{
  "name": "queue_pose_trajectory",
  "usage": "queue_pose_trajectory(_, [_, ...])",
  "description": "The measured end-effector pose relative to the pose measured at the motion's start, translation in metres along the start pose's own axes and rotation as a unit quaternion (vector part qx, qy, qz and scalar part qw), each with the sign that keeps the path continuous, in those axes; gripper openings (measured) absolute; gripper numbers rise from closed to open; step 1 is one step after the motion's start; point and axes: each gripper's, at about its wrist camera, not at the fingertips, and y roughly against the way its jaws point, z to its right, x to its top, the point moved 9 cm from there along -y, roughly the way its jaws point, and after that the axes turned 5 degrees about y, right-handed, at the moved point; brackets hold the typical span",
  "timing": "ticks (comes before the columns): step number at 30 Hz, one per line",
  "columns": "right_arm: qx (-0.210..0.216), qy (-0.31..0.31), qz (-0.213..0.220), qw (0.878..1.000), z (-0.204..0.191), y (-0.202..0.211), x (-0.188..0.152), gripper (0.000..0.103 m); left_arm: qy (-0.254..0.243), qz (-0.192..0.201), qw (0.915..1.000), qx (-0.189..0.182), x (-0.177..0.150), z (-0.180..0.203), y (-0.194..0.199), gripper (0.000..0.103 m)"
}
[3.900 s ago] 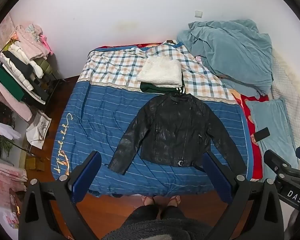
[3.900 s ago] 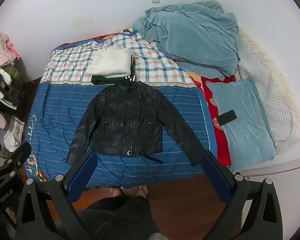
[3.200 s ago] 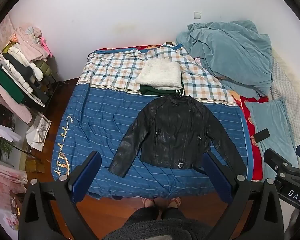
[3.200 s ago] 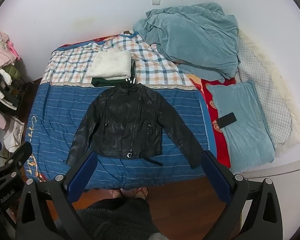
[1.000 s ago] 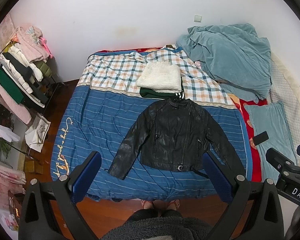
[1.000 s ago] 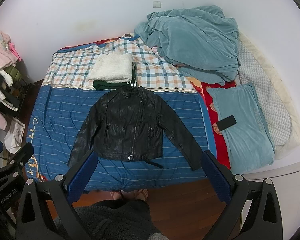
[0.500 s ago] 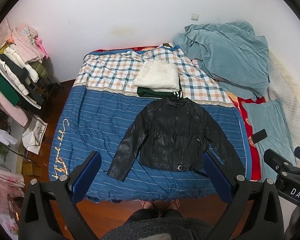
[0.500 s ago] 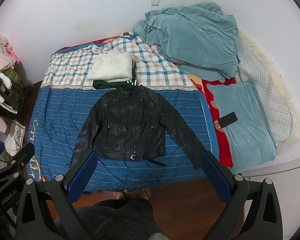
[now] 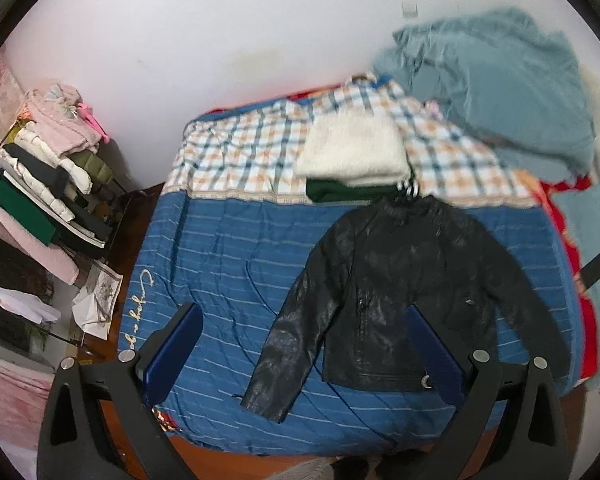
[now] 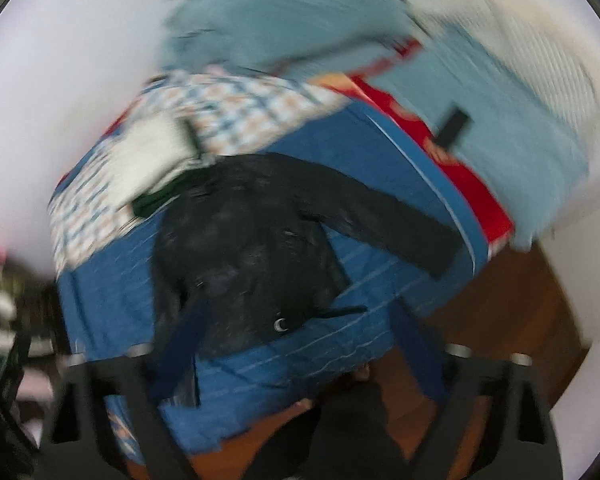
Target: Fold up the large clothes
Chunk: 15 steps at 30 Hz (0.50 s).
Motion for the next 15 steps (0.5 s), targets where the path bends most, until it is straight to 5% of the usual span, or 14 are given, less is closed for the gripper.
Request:
queue_pose_trajectory(2, [0.019, -0.062, -0.015, 0.998, 0.034, -0.046, -0.002, 0.062, 0.000, -0.015, 0.9999, 0.008, -0.010, 0.014, -0.032, 0.103])
queue_pose_trajectory(6, [0.057, -0.175, -0.037, 0.982, 0.102, -0.142, -0.006, 0.062, 0.008, -0.050, 0.9981, 0.035, -0.032, 0.036, -0.093, 0.103])
queue_pose_trajectory(15, [0.131, -0.364, -0.074, 0.919, 0.221, -0.361, -0.032, 0.065, 0.009, -0.164, 0.9818, 0.097, -0.091, 0.108, -0.219, 0.103])
